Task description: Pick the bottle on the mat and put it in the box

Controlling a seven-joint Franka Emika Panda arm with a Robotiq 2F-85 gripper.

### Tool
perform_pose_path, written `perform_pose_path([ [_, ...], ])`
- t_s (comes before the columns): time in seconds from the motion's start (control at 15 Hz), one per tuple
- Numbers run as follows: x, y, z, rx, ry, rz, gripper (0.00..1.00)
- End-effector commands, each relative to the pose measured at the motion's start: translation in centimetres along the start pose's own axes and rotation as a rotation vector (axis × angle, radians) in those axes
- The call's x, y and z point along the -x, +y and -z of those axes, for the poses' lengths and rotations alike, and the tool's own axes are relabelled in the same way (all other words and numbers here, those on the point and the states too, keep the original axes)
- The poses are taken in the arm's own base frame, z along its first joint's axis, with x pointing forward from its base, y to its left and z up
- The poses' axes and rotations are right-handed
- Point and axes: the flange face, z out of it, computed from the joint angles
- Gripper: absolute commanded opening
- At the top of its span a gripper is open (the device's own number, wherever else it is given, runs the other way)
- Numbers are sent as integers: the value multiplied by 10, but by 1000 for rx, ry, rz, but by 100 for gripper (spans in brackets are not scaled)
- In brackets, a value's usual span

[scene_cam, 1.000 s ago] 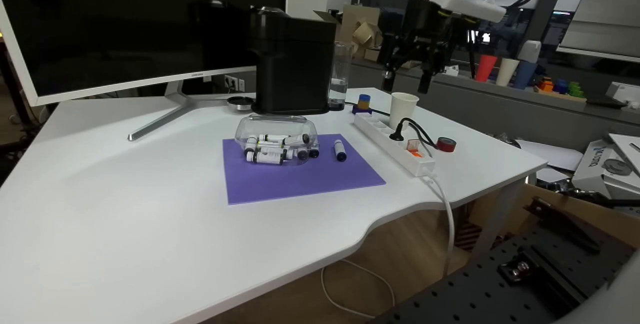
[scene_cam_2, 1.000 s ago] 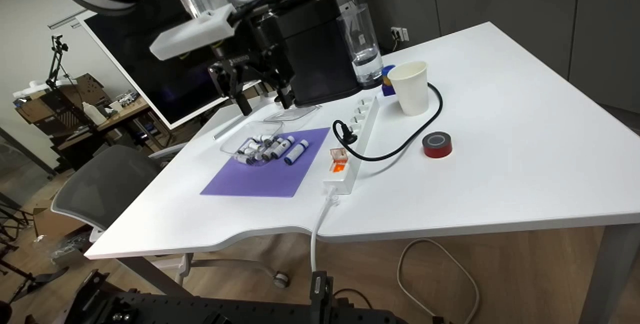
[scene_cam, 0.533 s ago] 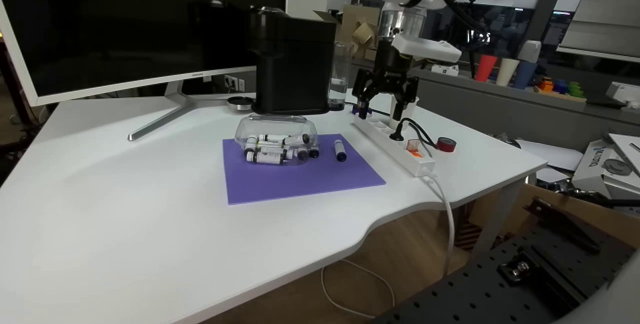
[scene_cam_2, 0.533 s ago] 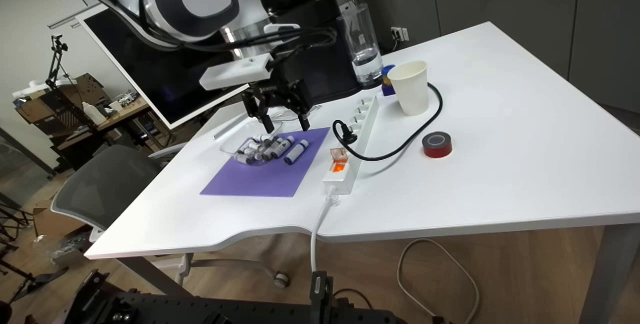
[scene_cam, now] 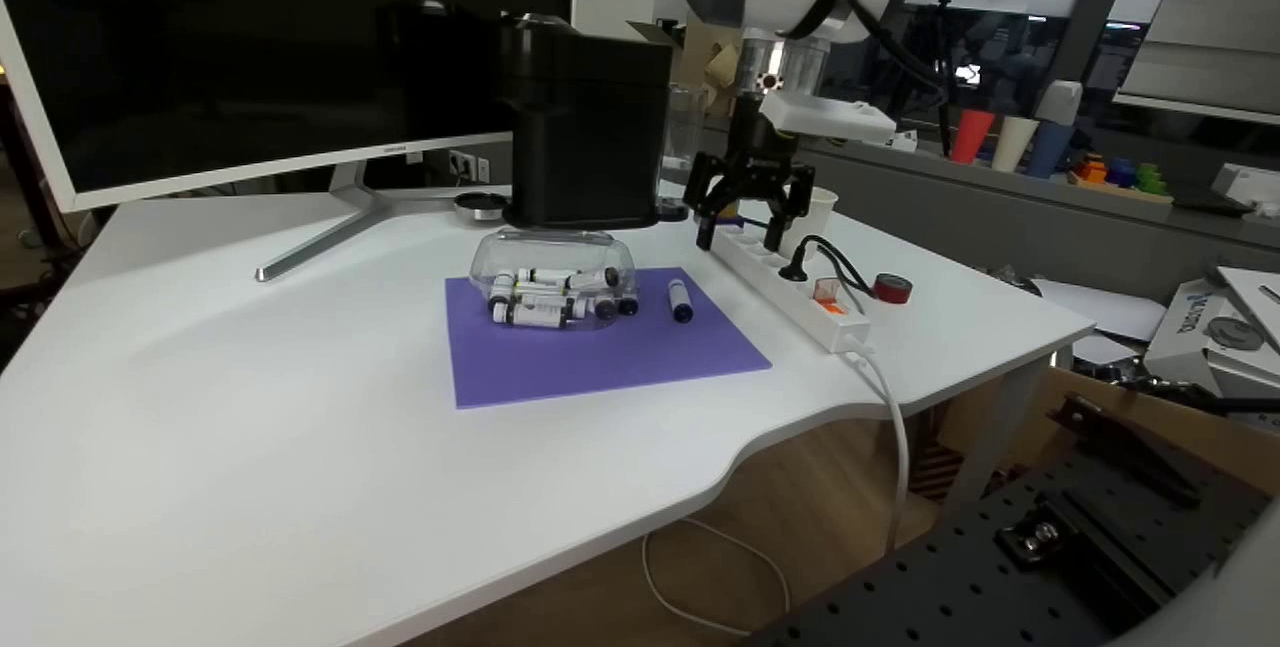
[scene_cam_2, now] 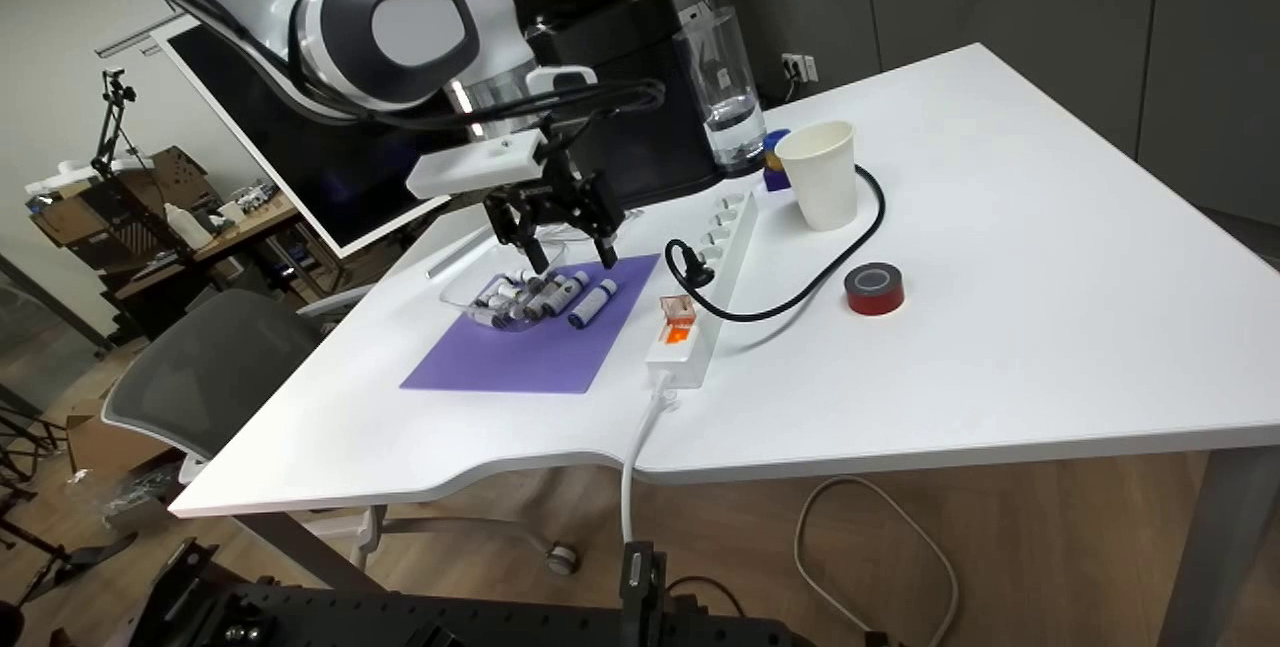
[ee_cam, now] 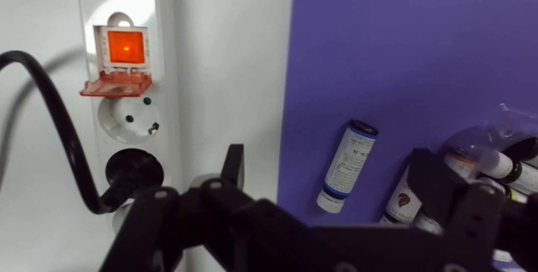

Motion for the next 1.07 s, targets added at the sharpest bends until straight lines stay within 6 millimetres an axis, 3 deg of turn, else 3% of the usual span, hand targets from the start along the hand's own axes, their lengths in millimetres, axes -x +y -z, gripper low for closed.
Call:
perform_pose_path([
  [0.0,-11,-16,-22,-20,15,-33,100],
  [0.27,-19,-25,-45,-23,13,-62,100],
  [0.67,-37,-16,-68,-28,39,-107,100],
  [0.73,-40,-17,-69,-33,43,-108,78],
  [1.0,-52,-20,-77,-52,49,-111,51],
])
